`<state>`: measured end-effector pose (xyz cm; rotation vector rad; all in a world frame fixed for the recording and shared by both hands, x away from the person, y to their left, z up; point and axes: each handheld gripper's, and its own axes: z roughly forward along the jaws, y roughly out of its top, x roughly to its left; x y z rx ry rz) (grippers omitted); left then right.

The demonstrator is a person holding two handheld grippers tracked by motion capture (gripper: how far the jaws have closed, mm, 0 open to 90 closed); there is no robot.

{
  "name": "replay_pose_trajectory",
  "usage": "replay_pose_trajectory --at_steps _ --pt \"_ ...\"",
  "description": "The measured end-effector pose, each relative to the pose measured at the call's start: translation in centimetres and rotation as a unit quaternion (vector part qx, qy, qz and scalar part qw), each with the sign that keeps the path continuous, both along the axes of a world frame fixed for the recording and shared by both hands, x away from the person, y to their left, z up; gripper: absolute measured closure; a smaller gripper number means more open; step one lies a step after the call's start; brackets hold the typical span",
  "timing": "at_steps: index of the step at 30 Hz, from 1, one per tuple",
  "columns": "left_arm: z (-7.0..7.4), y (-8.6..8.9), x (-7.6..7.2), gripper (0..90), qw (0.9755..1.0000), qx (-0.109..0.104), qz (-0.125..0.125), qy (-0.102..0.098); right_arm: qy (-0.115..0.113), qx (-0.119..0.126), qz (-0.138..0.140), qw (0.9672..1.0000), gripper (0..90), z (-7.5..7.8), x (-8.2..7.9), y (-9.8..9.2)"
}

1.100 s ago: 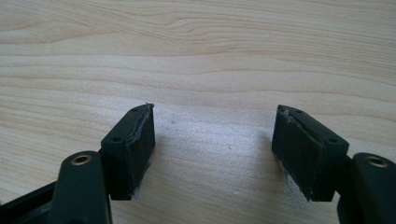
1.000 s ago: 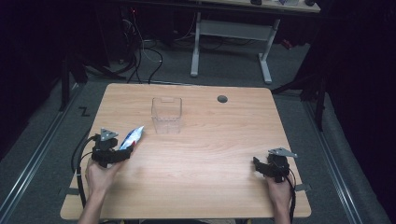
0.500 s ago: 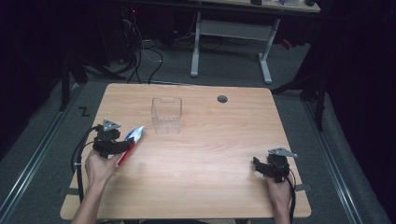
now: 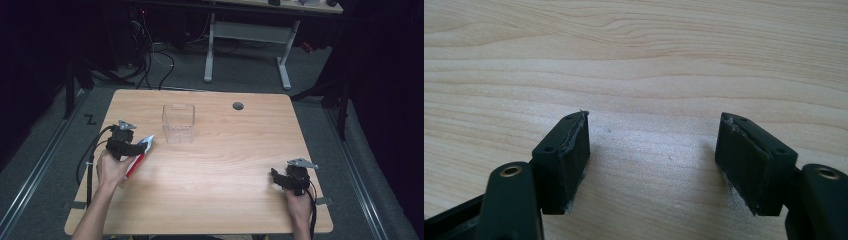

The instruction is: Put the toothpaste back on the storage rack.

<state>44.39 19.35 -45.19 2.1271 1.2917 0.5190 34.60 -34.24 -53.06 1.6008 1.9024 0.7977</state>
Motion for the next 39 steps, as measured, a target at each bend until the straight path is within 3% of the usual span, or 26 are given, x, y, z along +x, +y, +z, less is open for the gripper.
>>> replay_pose_trajectory --at_steps 2,9,15,26,30,39 --pt "-0.2 -0.1 0.3 37.5 1.0000 0.002 0.002 0.000 0.000 0.000 0.000 1.0000 30.2 0.0 0.0 0.0" --pt "-1.5 -0.2 1.4 37.2 0.9995 0.007 0.002 0.031 0.000 0.000 0.000 1.0000 30.2 0.0 0.0 0.0" --pt "-2.0 -0.5 1.7 37.3 0.9992 0.009 -0.005 0.038 0.000 0.000 0.000 1.0000 30.2 0.0 0.0 0.0" --pt "-3.4 -1.2 2.5 39.3 0.9972 0.048 -0.005 0.058 0.000 0.000 0.000 1.0000 30.2 0.0 0.0 0.0" --pt "-3.6 -1.1 2.6 40.1 0.9971 0.044 0.000 0.062 0.000 0.000 0.000 1.0000 30.2 0.0 0.0 0.0" --pt "-4.4 -1.4 3.1 42.8 0.9954 0.056 0.004 0.077 0.000 0.000 0.000 1.0000 30.2 0.0 0.0 0.0"
